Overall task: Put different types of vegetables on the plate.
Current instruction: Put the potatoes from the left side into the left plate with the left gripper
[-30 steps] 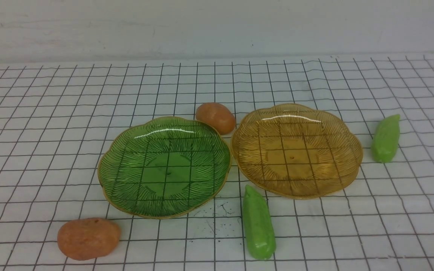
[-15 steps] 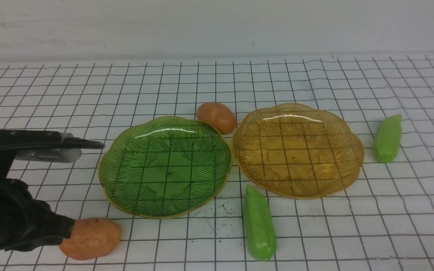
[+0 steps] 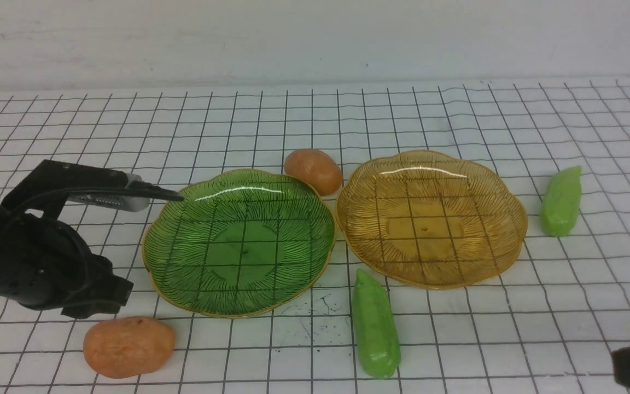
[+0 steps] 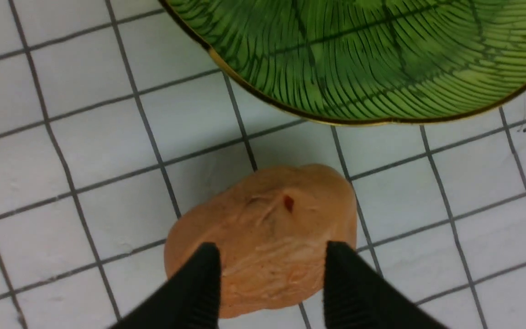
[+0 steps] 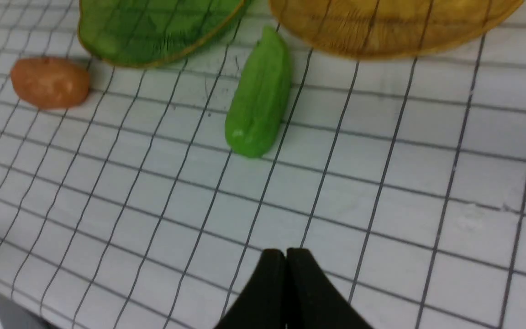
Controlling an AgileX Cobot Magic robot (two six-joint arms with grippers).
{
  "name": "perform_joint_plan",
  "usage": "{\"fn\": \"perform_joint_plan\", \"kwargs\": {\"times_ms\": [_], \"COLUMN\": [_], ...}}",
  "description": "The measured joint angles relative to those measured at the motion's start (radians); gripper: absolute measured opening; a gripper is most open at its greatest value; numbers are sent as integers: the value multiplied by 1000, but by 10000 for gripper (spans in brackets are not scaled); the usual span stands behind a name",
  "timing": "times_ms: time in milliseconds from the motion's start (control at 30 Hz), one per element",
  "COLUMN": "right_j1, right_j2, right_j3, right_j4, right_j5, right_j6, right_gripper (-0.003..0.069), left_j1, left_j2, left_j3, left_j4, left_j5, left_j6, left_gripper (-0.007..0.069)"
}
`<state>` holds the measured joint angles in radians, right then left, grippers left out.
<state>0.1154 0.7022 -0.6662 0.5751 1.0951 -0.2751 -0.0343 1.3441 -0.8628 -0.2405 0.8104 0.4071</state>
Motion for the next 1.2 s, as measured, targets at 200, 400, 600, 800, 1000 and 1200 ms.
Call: {"fn": "perform_joint_plan", "kwargs": {"times_ms": [200,400,600,800,1000,1200], "right_j1": [0,0,0,0,0,0], "right_j2": [24,24,24,24,24,24], "right_j3": [52,60,59,59,59,59], "right_j4": [134,193,192,193,195,195], "right_j5": [-43,-70,-74,-74,-74,-74], "right_j6": [-113,-168,-175,-178,-178,-178], "right_gripper": [-15,-15,-15,-15,-15,-15], "left_j1": [0,0,-21,-71,-82,-82], "left_j2": [37,125,214,245,281,275], "left_j3": [0,0,-1,-19,-37,-41], "left_j4": [-3,-7,-14,4,30,46], "left_j5": [-13,-29,-47,-59,-57,-40], "left_j6": [138,206,265,337,326,250], "left_gripper": [619,682,682,682,659,596]}}
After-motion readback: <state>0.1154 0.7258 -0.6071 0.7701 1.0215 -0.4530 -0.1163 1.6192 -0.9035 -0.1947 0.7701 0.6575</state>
